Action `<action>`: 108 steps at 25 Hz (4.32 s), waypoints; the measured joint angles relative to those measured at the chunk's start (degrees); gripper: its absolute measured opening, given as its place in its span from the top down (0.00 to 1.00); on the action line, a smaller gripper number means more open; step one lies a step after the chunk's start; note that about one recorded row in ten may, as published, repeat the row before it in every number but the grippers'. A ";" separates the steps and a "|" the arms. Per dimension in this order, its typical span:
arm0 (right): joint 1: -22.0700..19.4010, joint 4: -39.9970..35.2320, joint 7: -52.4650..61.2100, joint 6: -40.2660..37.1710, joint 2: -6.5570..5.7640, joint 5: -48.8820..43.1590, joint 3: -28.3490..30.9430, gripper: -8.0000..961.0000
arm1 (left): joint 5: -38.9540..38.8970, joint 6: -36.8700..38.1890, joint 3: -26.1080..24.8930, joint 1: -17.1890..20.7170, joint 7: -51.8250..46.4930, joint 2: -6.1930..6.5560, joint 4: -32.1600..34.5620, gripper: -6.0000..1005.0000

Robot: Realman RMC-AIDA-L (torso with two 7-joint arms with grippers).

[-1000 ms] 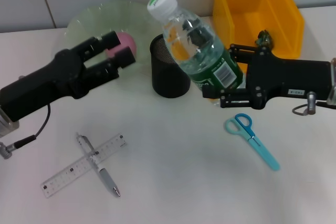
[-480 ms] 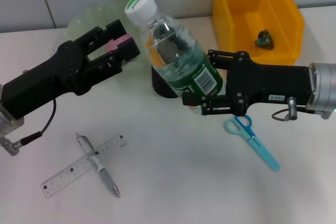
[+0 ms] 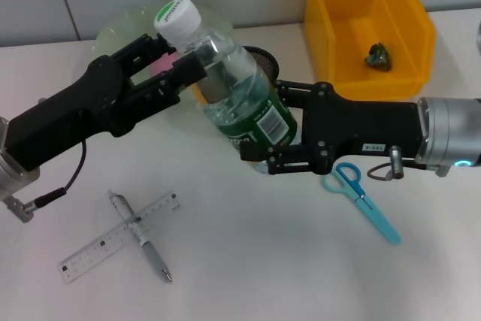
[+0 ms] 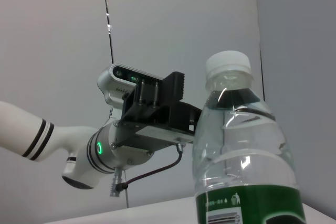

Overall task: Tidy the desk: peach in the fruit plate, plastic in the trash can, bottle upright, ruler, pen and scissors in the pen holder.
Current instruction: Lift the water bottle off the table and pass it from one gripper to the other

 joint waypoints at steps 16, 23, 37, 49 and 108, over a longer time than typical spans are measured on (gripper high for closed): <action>1.73 4.36 -1.35 -0.63 0.30 0.61 -0.15 0.20 | -1.18 0.74 -0.04 -0.15 1.49 0.03 -0.71 0.22; 2.71 5.99 -2.13 -0.63 0.30 0.71 -0.15 0.20 | -1.28 0.93 -0.03 -0.39 2.09 0.03 -1.13 0.22; 3.30 7.02 -2.32 -1.24 0.26 0.71 -0.22 0.20 | -2.82 1.43 0.66 -0.26 3.66 0.11 -2.59 0.24; 3.17 7.65 -2.41 -2.07 0.26 0.70 -0.24 0.19 | -3.04 2.37 0.70 -0.01 4.07 0.12 -2.59 0.47; 3.07 9.42 -1.75 -2.12 0.09 1.80 -0.82 0.19 | -3.53 5.14 1.65 -0.06 5.09 0.27 -2.58 0.54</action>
